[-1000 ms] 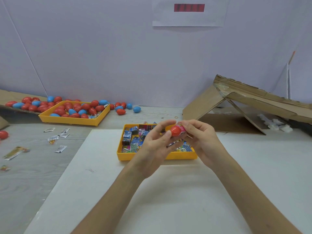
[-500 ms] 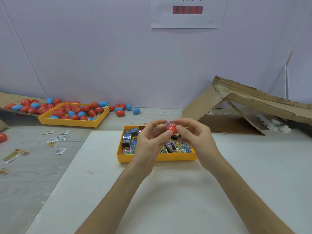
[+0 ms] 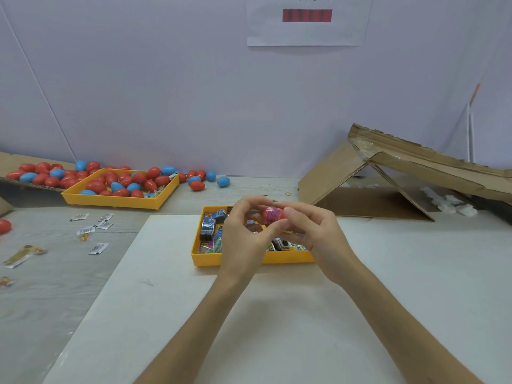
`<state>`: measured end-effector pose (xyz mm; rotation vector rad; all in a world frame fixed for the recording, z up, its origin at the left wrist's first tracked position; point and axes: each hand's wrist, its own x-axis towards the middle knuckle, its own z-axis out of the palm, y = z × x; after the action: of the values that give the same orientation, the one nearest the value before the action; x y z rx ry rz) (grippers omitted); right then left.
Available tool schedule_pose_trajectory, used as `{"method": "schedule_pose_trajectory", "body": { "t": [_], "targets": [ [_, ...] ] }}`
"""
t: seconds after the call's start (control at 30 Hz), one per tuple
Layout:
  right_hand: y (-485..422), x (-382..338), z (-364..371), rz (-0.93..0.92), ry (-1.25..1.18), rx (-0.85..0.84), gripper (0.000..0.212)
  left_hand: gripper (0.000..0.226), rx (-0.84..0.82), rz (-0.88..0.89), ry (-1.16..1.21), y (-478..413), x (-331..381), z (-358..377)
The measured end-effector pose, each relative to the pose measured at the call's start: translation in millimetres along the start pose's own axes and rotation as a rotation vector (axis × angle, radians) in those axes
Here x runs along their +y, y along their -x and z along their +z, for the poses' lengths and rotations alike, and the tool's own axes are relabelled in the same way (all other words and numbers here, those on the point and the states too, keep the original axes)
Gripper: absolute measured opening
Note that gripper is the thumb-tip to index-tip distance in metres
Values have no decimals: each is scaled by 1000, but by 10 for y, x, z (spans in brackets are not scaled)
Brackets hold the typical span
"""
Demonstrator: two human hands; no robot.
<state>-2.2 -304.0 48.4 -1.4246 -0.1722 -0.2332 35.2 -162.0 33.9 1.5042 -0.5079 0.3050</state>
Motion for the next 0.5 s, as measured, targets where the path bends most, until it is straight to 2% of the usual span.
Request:
{"method": "schedule_pose_trajectory", "body": {
  "t": [0.1, 0.17, 0.33, 0.5],
  "targets": [
    [9, 7, 14, -20, 21, 20, 22, 35, -17, 171, -152, 17, -9, 15],
    [1, -8, -3, -8, -45, 57, 20, 37, -63, 168, -116, 8, -3, 11],
    [-34, -52, -90, 22, -170, 29, 28, 20, -44, -125, 242, -60, 23, -78],
    [-27, -24, -51, -41, -92, 89, 37, 19, -99, -245, 288, -85, 5, -101]
  ]
}}
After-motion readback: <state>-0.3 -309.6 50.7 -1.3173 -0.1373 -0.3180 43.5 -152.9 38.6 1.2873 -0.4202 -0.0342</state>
